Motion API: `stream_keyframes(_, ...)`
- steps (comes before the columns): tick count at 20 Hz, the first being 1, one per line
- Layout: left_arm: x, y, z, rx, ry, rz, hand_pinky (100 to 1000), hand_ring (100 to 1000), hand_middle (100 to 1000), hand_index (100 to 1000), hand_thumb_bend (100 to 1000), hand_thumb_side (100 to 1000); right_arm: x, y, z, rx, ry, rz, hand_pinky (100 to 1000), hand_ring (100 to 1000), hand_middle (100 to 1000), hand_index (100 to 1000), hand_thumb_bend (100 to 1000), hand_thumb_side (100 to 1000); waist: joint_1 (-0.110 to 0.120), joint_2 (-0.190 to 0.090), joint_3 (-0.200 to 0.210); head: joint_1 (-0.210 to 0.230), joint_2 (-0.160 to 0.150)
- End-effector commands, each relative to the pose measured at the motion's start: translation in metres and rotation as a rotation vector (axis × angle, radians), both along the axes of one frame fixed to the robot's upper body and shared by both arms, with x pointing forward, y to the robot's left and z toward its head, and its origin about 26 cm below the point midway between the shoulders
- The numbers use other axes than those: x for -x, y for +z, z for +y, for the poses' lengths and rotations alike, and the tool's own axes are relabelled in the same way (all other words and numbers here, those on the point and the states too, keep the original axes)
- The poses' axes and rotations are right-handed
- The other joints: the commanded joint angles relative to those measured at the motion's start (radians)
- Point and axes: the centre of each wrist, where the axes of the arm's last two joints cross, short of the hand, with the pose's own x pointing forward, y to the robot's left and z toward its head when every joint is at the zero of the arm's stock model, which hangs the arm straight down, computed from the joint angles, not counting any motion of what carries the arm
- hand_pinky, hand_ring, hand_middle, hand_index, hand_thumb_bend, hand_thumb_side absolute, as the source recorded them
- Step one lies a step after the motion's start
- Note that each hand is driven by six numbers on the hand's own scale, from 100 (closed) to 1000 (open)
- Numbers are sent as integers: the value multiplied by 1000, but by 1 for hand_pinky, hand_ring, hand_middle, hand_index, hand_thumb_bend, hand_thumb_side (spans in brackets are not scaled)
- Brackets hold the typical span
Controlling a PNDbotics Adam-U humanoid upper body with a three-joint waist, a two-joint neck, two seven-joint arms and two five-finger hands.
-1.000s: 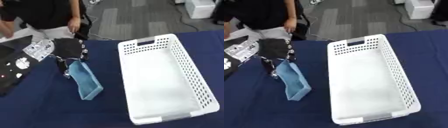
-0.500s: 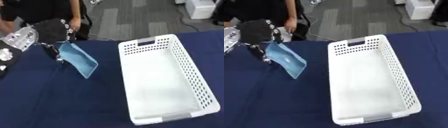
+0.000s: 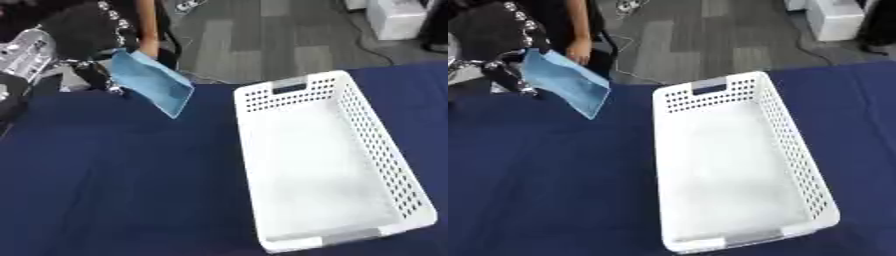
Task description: Pick up objects on the table and place them in the box.
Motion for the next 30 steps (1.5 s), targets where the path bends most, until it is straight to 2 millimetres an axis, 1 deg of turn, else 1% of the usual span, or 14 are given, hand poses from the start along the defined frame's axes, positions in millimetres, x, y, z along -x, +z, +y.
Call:
stream_keyframes(1, -2, 21, -3, 3, 1, -53, 100, 100, 100, 147, 842, 415, 2, 7, -1, 26, 5, -22, 744, 751, 796, 835, 100, 897, -1, -17, -2, -1, -12)
stream_keyframes(2, -4, 25, -5, 6, -2, -63, 100, 100, 100, 147, 794, 415, 2, 7, -1, 27, 7, -21, 744, 752, 796, 836, 100, 896, 0, -18, -4, -1, -11)
stream_keyframes(3, -6, 28, -8, 7, -5, -71, 100, 100, 100, 148, 841, 408, 2, 7, 0, 29, 9, -20, 744, 752, 796, 835, 100, 897, 1, -19, -5, 0, -10)
stream_keyframes(9, -19, 44, -28, 2, -23, -105, 100, 100, 100, 148, 841, 401, 2, 7, 2, 36, 24, -12, 744, 752, 796, 837, 100, 897, 9, -26, -18, 3, -5)
stream_keyframes(12, -27, 47, -44, 2, -55, -110, 100, 100, 100, 148, 840, 398, 1, 9, 5, 36, 44, -9, 742, 751, 795, 837, 100, 897, 14, -28, -36, 9, -11)
stream_keyframes(15, -38, 48, -67, 0, -105, -102, 100, 100, 100, 148, 841, 403, 0, 12, 10, 38, 69, -6, 742, 751, 795, 838, 100, 897, 20, -27, -57, 17, -16)
stream_keyframes(16, -41, 48, -74, -1, -121, -97, 100, 100, 100, 148, 842, 416, 0, 13, 11, 38, 74, -5, 740, 751, 795, 837, 100, 897, 23, -27, -62, 18, -16)
stream_keyframes(21, -56, 40, -112, -4, -213, -56, 100, 100, 100, 146, 842, 424, -1, 16, 13, 41, 87, -1, 740, 751, 794, 837, 100, 897, 31, -29, -75, 14, -10)
stream_keyframes(27, -66, 28, -151, -23, -303, 9, 100, 100, 100, 144, 843, 430, -1, 16, 13, 48, 86, 8, 740, 751, 794, 838, 100, 896, 34, -36, -78, 14, -1)
stream_keyframes(30, -70, 19, -166, -34, -347, 77, 100, 100, 100, 142, 842, 416, -1, 16, 13, 48, 84, 12, 740, 751, 793, 839, 100, 896, 35, -39, -79, 13, 0)
